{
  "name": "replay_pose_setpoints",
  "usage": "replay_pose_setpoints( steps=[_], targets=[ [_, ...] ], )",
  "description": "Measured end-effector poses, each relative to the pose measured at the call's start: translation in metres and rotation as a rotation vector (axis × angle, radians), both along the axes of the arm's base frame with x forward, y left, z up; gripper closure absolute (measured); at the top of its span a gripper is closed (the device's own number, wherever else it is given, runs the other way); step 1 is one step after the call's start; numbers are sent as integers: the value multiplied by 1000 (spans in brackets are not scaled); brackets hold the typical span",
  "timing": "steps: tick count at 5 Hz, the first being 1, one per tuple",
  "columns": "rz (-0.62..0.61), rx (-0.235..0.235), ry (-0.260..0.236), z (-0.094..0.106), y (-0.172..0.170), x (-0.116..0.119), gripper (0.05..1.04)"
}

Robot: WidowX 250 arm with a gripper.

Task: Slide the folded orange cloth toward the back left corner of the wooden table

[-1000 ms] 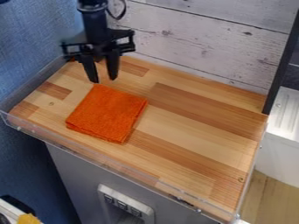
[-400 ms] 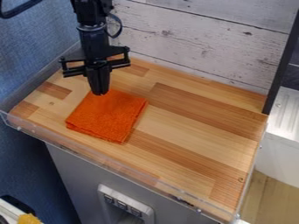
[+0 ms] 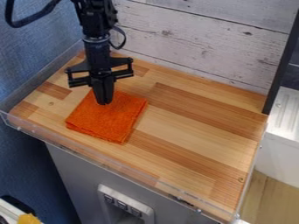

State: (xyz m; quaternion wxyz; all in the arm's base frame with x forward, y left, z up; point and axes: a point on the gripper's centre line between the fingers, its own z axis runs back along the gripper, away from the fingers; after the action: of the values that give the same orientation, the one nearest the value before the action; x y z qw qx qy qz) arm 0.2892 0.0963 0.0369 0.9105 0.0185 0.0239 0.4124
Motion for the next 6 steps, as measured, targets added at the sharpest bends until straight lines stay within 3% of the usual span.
replay_pose_setpoints(
  steps=[1, 4, 6],
  targets=[
    [-11, -28, 9, -6, -3, 0, 1022],
    [-37, -99, -55, -23, -12, 4, 1025],
    [-245, -101, -89, -27, 8, 7, 1025]
  ],
)
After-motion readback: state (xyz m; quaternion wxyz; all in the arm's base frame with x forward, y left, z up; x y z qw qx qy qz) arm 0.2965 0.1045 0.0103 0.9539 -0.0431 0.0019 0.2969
